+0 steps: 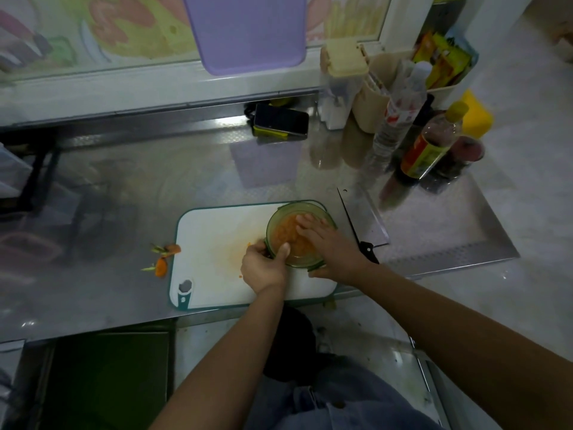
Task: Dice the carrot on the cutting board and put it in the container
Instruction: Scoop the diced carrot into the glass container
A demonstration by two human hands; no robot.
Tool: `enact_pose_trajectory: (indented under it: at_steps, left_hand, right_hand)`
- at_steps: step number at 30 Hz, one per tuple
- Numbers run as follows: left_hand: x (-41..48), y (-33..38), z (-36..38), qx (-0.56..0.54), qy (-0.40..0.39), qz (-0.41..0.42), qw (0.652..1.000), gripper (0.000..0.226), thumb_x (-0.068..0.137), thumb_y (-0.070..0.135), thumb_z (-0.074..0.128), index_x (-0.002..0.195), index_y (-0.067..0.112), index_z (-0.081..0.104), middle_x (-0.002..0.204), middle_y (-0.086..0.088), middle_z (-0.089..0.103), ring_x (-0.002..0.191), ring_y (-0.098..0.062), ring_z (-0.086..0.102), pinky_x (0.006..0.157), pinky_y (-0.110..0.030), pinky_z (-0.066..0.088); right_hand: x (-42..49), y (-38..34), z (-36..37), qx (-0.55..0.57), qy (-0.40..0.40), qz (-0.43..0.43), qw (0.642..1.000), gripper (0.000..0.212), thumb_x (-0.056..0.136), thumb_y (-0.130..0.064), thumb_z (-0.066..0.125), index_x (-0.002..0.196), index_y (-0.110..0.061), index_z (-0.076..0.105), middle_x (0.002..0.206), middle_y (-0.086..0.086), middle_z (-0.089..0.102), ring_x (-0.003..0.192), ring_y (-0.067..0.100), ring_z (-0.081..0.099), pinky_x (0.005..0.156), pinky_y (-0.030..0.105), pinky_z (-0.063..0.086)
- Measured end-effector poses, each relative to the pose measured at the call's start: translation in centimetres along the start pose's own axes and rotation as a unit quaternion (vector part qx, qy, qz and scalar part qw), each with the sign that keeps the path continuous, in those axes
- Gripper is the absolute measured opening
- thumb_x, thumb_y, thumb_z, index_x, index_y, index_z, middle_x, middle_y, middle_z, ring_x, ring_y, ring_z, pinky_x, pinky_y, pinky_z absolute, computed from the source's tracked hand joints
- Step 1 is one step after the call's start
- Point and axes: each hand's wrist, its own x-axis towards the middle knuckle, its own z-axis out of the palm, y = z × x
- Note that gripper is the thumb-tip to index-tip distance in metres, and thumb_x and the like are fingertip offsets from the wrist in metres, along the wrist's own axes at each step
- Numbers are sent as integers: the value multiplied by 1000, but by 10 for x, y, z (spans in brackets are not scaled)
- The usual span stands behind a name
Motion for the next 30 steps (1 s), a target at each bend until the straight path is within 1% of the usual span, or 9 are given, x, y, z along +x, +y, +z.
enact_pose_trajectory:
  at_steps: [4,8,9,11,13,19,23,26,30]
  left_hand:
    - [4,-2,1,5,-32,8,999,49,75,33,79,108,7,55,106,-11,65,97,-29,62,80,-30,44]
    - [6,-2,2,15,-50,8,999,49,78,34,76,109,9,48,106,-9,65,99,-31,61,85,-36,45]
    - [5,-3,3,15,-51,9,999,48,79,34,75,110,10,47,106,-9,65,99,-32,61,86,-38,47]
    - [4,-3,4,16,-50,14,999,47,80,35,74,110,12,46,106,-9,65,98,-32,62,88,-41,49]
    - [1,-5,5,12,-46,25,999,47,80,37,73,111,13,46,106,-9,65,97,-32,63,88,-44,50]
    - [-2,-4,2,-6,-41,82,996,48,80,40,73,111,14,49,104,-8,67,96,-30,64,87,-43,52]
    - [-7,12,18,2,-100,164,981,43,82,46,69,111,21,50,100,-3,68,90,-24,66,80,-43,56]
    - [-20,27,41,-18,-170,192,966,35,90,44,58,118,23,52,105,0,65,95,-22,63,84,-44,54]
    - [-31,28,60,126,-217,272,929,37,100,34,40,130,16,54,129,-8,56,117,-25,51,98,-32,40]
  right_hand:
    - [2,-3,-19,134,-37,24,990,91,76,-29,78,148,-10,25,158,5,12,144,13,5,119,34,11]
    - [-3,-11,-20,223,236,251,912,69,84,-29,70,141,-10,35,143,8,38,128,15,38,108,39,36]
    - [-4,-13,-17,236,241,316,887,68,85,-34,68,139,-7,36,138,10,42,123,20,45,103,39,42]
    - [-6,-18,-12,336,144,393,844,62,85,-42,66,129,-6,41,126,12,50,108,25,56,86,37,53]
    - [-7,-20,-6,456,77,409,787,52,86,-41,65,120,-7,46,120,12,56,91,21,61,69,35,59]
    - [-13,-10,-5,506,119,398,756,56,87,-35,66,124,0,43,115,11,53,97,23,59,55,28,56]
    - [-40,14,-19,553,158,444,687,60,79,-46,71,115,-2,52,109,15,64,88,25,68,75,41,59]
    - [-64,30,-30,618,201,432,625,35,93,-28,59,115,0,56,102,15,66,83,24,67,67,32,60]
    - [-88,51,-42,622,323,460,545,41,94,-25,57,119,7,53,106,20,63,82,26,65,60,28,55]
